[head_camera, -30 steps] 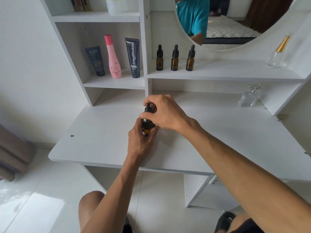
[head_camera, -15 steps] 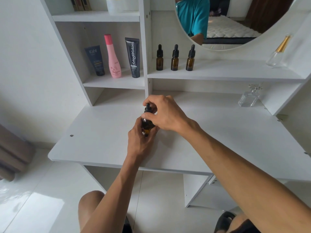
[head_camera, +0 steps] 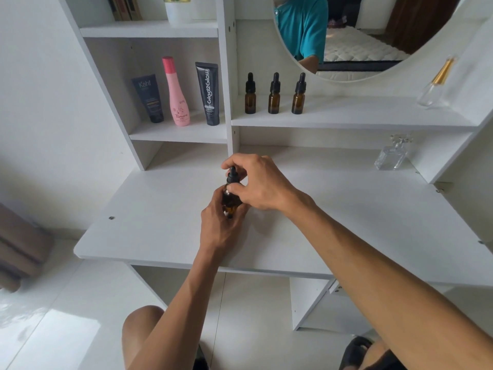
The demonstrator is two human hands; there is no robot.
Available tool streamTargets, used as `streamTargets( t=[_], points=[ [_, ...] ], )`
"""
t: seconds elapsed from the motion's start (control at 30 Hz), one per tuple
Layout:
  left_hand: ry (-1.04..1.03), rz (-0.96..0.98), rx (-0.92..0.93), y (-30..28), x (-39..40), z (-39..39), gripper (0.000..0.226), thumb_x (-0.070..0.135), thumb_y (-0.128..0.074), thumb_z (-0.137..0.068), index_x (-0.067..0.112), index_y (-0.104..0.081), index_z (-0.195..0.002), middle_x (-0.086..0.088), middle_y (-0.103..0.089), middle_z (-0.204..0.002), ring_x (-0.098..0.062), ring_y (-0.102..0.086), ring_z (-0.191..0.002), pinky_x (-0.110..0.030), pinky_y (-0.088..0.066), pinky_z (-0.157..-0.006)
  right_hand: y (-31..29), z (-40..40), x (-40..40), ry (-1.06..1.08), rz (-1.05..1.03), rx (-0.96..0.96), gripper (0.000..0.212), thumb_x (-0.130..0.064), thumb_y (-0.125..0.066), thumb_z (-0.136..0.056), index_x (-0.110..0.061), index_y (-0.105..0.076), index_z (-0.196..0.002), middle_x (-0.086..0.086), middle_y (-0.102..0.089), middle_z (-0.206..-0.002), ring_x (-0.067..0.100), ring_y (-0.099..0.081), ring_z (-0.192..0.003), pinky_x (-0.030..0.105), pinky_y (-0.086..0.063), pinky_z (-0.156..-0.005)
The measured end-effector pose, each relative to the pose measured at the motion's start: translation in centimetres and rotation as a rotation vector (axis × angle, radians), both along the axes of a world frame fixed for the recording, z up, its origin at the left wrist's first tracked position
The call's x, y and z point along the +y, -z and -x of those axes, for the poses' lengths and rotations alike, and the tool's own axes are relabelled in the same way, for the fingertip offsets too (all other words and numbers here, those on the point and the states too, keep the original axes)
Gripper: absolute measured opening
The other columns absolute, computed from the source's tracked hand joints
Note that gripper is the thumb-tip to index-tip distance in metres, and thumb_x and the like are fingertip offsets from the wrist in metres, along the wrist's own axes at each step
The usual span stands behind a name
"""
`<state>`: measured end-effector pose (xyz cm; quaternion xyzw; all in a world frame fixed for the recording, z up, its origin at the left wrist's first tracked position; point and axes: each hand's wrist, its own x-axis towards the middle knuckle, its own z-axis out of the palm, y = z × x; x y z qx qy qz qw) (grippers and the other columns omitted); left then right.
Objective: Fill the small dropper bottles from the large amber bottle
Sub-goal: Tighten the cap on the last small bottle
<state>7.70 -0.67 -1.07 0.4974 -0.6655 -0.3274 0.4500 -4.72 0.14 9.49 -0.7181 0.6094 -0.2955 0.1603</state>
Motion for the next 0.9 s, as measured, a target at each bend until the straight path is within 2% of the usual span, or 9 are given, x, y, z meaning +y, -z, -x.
streamTargets(
  t=[0.17, 0.33, 0.4, 0.47, 0.57, 0.67, 0.73, 0.83, 0.9],
  points=[
    [-0.001, 0.006, -0.010, 0.10, -0.10, 0.09, 0.030, 0.021, -0.070, -0.088, 0.016, -0.060, -0.116, 0.015, -0.067, -0.090, 0.011, -0.061, -0.079, -0.004, -0.043, -0.066, 0.28, -0.52, -0.05, 0.064, 0.056, 0.057, 0.042, -0.037, -0.079, -0.080, -0.020, -0.065, -0.116, 0.005, -0.071, -0.107, 0.024, -0.066, -0.095, 0.041, -0.058, -0.084],
    [0.000, 0.000, 0.009, 0.13, -0.06, 0.07, 0.034, 0.026, -0.071, -0.087, 0.021, -0.059, -0.119, 0.013, -0.070, -0.095, 0.005, -0.064, -0.082, -0.008, -0.048, -0.069, 0.15, -0.11, 0.02, 0.010, 0.001, -0.007, 0.041, -0.024, -0.076, -0.083, -0.020, -0.064, -0.122, 0.003, -0.071, -0.113, 0.021, -0.065, -0.105, 0.034, -0.056, -0.093],
    [-0.002, -0.002, 0.010, 0.17, -0.08, 0.09, 0.033, 0.029, -0.070, -0.087, 0.020, -0.059, -0.117, 0.013, -0.070, -0.095, 0.003, -0.065, -0.084, -0.008, -0.048, -0.069, 0.06, -0.25, 0.03, 0.051, 0.034, -0.002, 0.039, -0.031, -0.080, -0.080, -0.020, -0.067, -0.115, 0.002, -0.073, -0.108, 0.022, -0.067, -0.100, 0.040, -0.058, -0.088],
    [0.002, 0.000, 0.012, 0.14, -0.03, 0.11, 0.030, 0.028, -0.070, -0.087, 0.020, -0.060, -0.114, 0.013, -0.070, -0.094, 0.004, -0.065, -0.082, -0.007, -0.046, -0.068, -0.11, -0.18, 0.00, 0.052, 0.029, -0.005, 0.044, -0.035, -0.082, -0.078, -0.020, -0.066, -0.116, 0.002, -0.072, -0.110, 0.021, -0.067, -0.100, 0.036, -0.058, -0.087],
    [0.004, 0.003, 0.016, 0.02, 0.03, 0.08, 0.029, 0.025, -0.071, -0.087, 0.020, -0.059, -0.114, 0.016, -0.068, -0.088, 0.007, -0.063, -0.077, -0.006, -0.044, -0.065, -0.35, 0.15, 0.10, -0.011, -0.019, -0.024, 0.043, -0.022, -0.077, -0.084, -0.019, -0.064, -0.125, 0.002, -0.070, -0.115, 0.017, -0.065, -0.104, 0.024, -0.053, -0.088],
    [0.003, -0.005, 0.015, -0.01, 0.01, 0.09, 0.028, 0.028, -0.072, -0.087, 0.022, -0.058, -0.111, 0.019, -0.068, -0.090, 0.007, -0.064, -0.078, -0.007, -0.044, -0.065, -0.39, 0.00, 0.18, 0.011, 0.014, -0.023, 0.039, -0.026, -0.079, -0.083, -0.018, -0.067, -0.119, 0.003, -0.071, -0.107, 0.019, -0.067, -0.097, 0.031, -0.056, -0.090],
    [0.007, -0.002, 0.018, 0.01, -0.01, 0.11, 0.027, 0.027, -0.072, -0.087, 0.023, -0.058, -0.110, 0.019, -0.068, -0.092, 0.006, -0.065, -0.081, -0.007, -0.045, -0.067, -0.32, 0.02, 0.16, 0.022, 0.011, -0.031, 0.044, -0.031, -0.082, -0.080, -0.018, -0.067, -0.118, 0.003, -0.071, -0.108, 0.019, -0.067, -0.097, 0.030, -0.056, -0.088],
    [0.008, 0.004, 0.025, 0.11, -0.02, 0.02, 0.029, 0.025, -0.072, -0.088, 0.022, -0.059, -0.114, 0.016, -0.069, -0.092, 0.005, -0.065, -0.081, -0.009, -0.047, -0.068, -0.37, 0.31, 0.11, -0.024, -0.038, -0.050, 0.044, -0.020, -0.078, -0.083, -0.021, -0.065, -0.125, 0.000, -0.070, -0.117, 0.016, -0.066, -0.104, 0.021, -0.052, -0.089],
    [0.007, 0.000, 0.025, 0.26, -0.13, -0.03, 0.032, 0.028, -0.072, -0.088, 0.021, -0.060, -0.117, 0.015, -0.071, -0.095, 0.001, -0.068, -0.084, -0.018, -0.053, -0.072, -0.37, 0.27, 0.12, -0.030, -0.034, -0.049, 0.042, -0.017, -0.077, -0.084, -0.021, -0.065, -0.124, 0.001, -0.071, -0.115, 0.016, -0.067, -0.104, 0.023, -0.053, -0.092]
  ],
)
